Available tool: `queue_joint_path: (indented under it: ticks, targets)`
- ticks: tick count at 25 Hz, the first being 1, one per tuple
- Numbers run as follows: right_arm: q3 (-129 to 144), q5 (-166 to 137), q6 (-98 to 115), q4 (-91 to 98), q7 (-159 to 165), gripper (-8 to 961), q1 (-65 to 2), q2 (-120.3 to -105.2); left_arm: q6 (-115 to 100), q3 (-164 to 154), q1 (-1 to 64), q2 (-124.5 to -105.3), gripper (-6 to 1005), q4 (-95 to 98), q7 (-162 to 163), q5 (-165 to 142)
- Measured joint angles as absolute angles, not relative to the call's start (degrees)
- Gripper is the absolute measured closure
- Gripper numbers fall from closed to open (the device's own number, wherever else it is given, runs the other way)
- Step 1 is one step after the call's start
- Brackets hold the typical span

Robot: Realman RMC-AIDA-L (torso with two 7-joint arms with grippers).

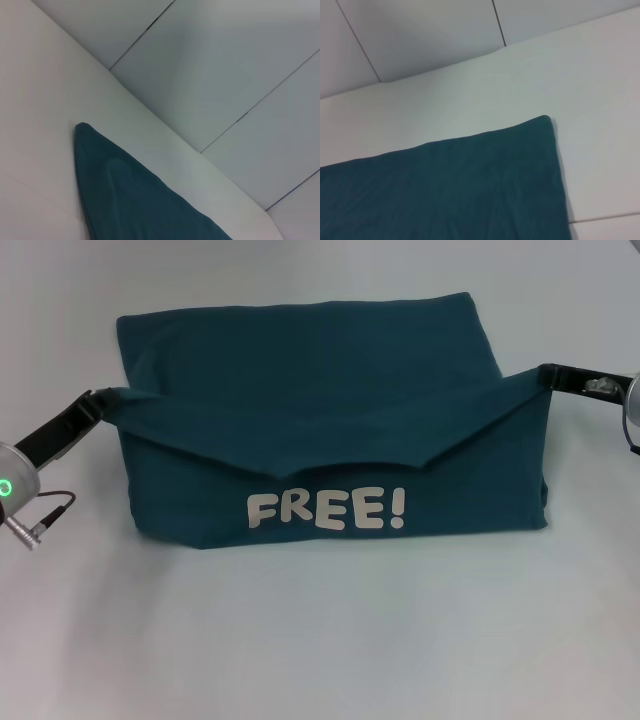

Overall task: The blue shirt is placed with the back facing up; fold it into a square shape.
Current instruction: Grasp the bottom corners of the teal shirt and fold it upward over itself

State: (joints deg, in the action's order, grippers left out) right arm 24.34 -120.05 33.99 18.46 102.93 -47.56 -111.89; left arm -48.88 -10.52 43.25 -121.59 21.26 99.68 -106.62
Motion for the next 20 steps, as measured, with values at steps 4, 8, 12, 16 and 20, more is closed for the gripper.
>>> queue_joint_path:
  ticks: [4, 8, 12, 16, 20]
  targets:
    - [24.4, -120.1, 34.0, 18.5, 102.9, 842, -47.5, -112.01, -48.9, -10.6, 43.4, -121.64, 970, 21.0, 99.6, -106.6]
    - [24.3, -120.1, 34.0, 18.8, 102.9, 815, -47.2, -112.1, -48.8, -10.6, 43.4, -122.3, 965, 21.2, 99.5, -106.2]
    - [24.3, -120.0, 35.1, 19.9, 102.9, 787, -46.4, -112.13, -49.0, -10.6, 43.4, -122.43, 960, 21.4, 98.8, -106.2]
    - [24.0, -120.0, 37.3, 21.5, 102.9, 725, -45.4, -112.28, -49.1, -10.4, 43.4, -122.44, 813, 21.5, 98.8, -105.6]
    - [23.9, -120.0, 39.2, 23.5, 103.4, 560, -44.5, -112.45, -49.4, -10.6, 43.1, -122.42, 629, 21.8, 98.8, -104.7]
